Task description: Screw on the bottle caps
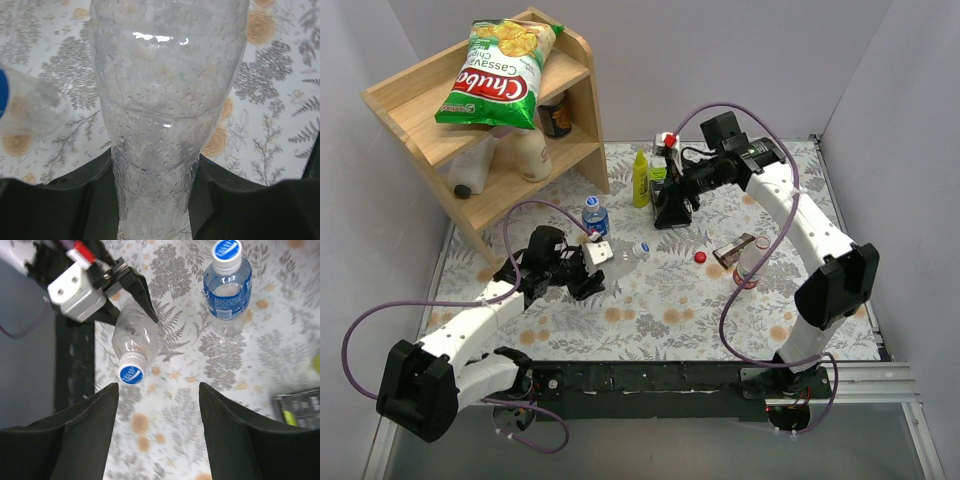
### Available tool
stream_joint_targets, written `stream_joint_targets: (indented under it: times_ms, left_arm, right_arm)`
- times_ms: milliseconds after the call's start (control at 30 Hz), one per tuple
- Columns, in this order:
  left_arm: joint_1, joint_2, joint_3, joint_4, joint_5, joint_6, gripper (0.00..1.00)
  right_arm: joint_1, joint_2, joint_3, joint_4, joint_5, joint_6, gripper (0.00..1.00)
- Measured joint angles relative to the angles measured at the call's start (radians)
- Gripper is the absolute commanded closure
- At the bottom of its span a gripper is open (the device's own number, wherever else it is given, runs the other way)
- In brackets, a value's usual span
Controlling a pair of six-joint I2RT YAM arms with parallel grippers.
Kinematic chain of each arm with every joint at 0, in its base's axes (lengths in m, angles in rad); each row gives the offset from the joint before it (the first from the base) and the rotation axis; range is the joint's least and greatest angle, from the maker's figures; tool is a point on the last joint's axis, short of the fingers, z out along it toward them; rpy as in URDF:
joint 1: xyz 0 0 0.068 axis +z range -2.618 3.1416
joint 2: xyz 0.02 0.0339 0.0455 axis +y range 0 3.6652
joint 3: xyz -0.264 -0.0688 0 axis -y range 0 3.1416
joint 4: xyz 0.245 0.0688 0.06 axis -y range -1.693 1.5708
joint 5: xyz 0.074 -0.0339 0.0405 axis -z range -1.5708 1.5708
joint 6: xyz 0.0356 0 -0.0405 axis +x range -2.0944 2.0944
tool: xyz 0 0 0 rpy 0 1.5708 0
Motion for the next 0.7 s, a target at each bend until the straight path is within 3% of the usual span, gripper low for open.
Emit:
stream_joint_targets:
  times_ms: [100,267,400,700]
  left_arm:
    - [0.003,0.039,0.035,-0.1,0.086,0.089,1.0]
    - [0.003,0.084,0.092,-0.205,0.214,0.177,1.0]
    - [0.002,0.084,0.1,-0.252,0.269,0.21,1.0]
    - [0.003,0.084,0.109,-0.282,0.328,0.23,1.0]
  right_arm:
    - [0.018,-0.084,-0.032,-0.098,0.026,-0.251,0.32]
    - [0.206,-0.238,-0.208,-0.167,0.12,-0.594,0.31]
    - [0.294,-0.313,-0.33,-0.142,0.19,-0.711,0.34]
    - [0.307,-0.325,-0.36,-0.105,0.283,-0.793,0.42]
